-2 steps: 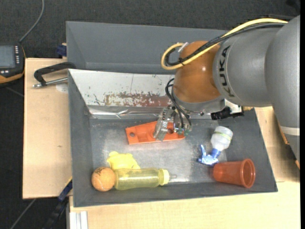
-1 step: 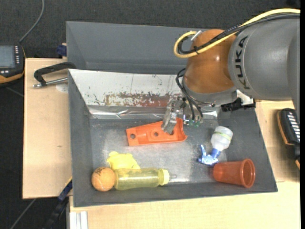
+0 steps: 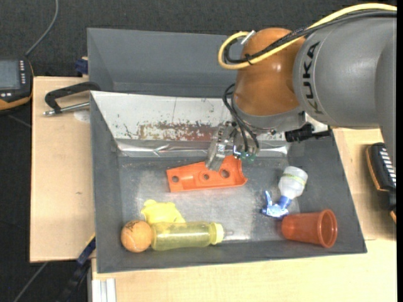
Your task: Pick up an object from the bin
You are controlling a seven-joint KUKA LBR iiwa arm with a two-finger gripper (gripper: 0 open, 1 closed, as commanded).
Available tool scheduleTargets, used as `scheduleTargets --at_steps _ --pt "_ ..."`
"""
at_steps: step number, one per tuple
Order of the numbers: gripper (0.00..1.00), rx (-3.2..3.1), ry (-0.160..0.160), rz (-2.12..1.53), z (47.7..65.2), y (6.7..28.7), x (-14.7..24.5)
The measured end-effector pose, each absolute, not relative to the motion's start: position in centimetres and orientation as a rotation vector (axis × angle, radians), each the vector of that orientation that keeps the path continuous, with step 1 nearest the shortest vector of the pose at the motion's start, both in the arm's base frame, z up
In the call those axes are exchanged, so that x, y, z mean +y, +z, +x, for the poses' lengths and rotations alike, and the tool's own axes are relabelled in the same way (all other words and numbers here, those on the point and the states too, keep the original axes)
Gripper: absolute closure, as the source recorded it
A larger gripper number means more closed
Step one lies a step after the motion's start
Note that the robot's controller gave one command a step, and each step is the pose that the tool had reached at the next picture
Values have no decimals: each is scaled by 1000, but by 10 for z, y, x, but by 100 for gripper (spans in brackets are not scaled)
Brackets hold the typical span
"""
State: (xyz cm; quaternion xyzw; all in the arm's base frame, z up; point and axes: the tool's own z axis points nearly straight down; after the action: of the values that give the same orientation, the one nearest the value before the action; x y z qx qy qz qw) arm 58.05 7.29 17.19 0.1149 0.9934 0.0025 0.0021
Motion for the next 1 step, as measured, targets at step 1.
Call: scheduleTargets --at_steps 1 --pt "100 3110 12 302 583 143 75"
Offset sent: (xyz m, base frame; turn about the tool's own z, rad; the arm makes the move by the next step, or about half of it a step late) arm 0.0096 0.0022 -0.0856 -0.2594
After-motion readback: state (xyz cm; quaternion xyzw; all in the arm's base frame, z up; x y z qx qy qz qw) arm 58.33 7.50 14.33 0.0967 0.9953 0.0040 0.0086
